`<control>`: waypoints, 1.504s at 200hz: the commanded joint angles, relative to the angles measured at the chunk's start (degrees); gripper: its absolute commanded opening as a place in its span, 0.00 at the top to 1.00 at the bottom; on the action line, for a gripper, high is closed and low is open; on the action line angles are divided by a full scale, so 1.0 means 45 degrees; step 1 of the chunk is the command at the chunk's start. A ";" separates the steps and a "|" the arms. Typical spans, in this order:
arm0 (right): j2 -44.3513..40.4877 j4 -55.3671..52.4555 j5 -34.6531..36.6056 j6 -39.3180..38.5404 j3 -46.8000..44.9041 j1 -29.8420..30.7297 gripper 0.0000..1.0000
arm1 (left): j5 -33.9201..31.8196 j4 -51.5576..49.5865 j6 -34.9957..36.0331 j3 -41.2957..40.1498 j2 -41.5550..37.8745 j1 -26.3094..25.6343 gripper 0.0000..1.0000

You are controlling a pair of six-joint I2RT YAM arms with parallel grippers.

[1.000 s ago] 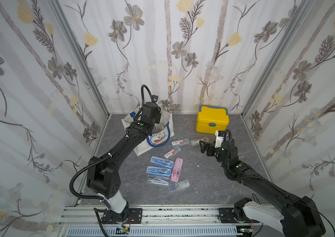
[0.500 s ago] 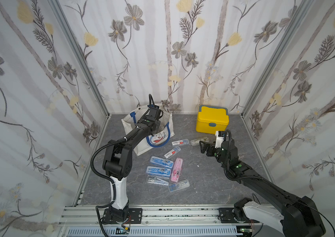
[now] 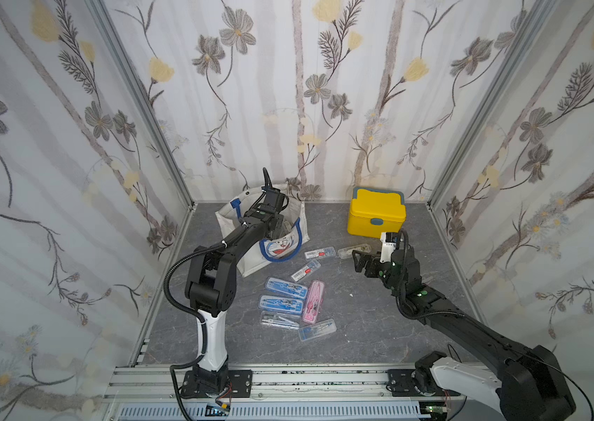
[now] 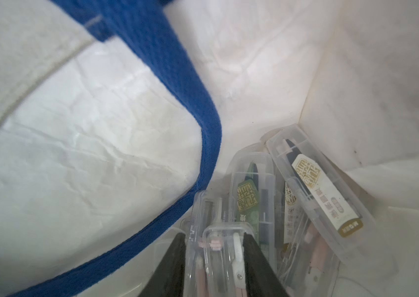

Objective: Put the compass set into the canvas bag
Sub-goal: Place the compass set in the canvas bag, then pick up the compass set at the center of the board.

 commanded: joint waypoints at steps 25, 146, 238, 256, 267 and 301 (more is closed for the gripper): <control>0.0223 -0.0166 -0.0124 0.0077 0.0170 -0.0010 0.01 | 0.0427 0.0055 -0.0597 0.0261 -0.0574 0.0011 0.55; 0.0494 -0.1705 0.2609 -0.0394 0.1066 -0.0161 0.01 | 0.4356 0.3128 -0.2402 -0.2713 -0.5054 -0.0377 0.00; 0.2223 -0.1915 0.1169 -0.5906 0.2833 -0.0274 0.00 | 0.7324 0.7089 -0.3434 -0.7104 -0.8757 -0.2447 0.00; 0.2785 -0.2247 0.0119 -0.7168 0.3373 -0.0498 0.01 | 0.7430 0.7776 -0.3874 -0.7789 -0.9020 -0.2870 0.00; 0.3233 -0.2511 -0.0190 -0.7648 0.3772 -0.0648 0.01 | 0.7379 0.8060 -0.4129 -0.8099 -0.9132 -0.3051 0.00; 0.4791 -0.3446 -0.1434 -0.9013 0.5043 -0.1464 0.00 | 0.7187 0.8641 -0.4812 -0.8908 -0.9330 -0.3322 0.00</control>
